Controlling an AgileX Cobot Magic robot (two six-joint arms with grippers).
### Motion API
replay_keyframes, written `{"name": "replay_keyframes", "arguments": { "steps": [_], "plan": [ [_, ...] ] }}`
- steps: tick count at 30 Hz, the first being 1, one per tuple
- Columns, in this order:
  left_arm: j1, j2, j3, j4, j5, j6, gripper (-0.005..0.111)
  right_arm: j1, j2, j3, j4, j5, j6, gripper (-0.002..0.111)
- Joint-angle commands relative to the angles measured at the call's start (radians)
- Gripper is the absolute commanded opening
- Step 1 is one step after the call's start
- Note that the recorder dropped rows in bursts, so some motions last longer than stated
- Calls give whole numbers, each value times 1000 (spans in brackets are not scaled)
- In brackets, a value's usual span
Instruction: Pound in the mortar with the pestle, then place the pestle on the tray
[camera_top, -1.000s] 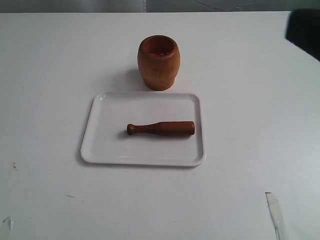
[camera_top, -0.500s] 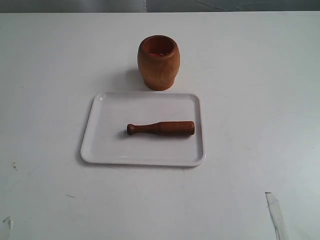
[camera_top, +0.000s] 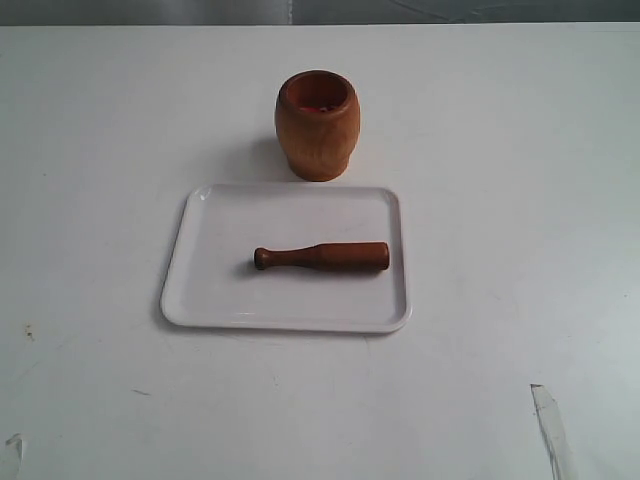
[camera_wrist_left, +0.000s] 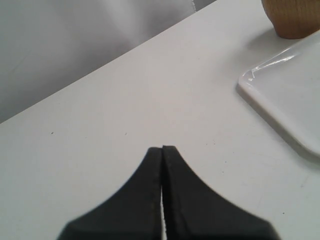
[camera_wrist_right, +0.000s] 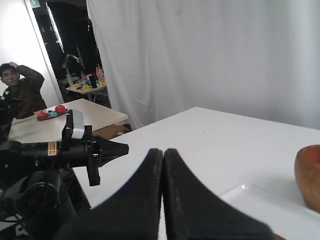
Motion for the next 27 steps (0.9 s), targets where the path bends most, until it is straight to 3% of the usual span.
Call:
{"name": "replay_keyframes", "arguments": {
  "steps": [1, 8, 13, 23, 27],
  "plan": [
    [-8, -1, 1, -7, -3, -8, 0, 0, -4, 12, 26, -3, 128, 0],
    [-8, -1, 1, -7, -3, -8, 0, 0, -4, 12, 20, -6, 137, 0],
    [-8, -1, 1, -7, -3, -8, 0, 0, -4, 25, -121, -4, 85, 0],
    [-8, -1, 1, -7, -3, -8, 0, 0, -4, 270, -323, -142, -49, 0],
    [-8, -1, 1, -7, -3, -8, 0, 0, -4, 270, -397, -56, 39, 0]
  ]
}}
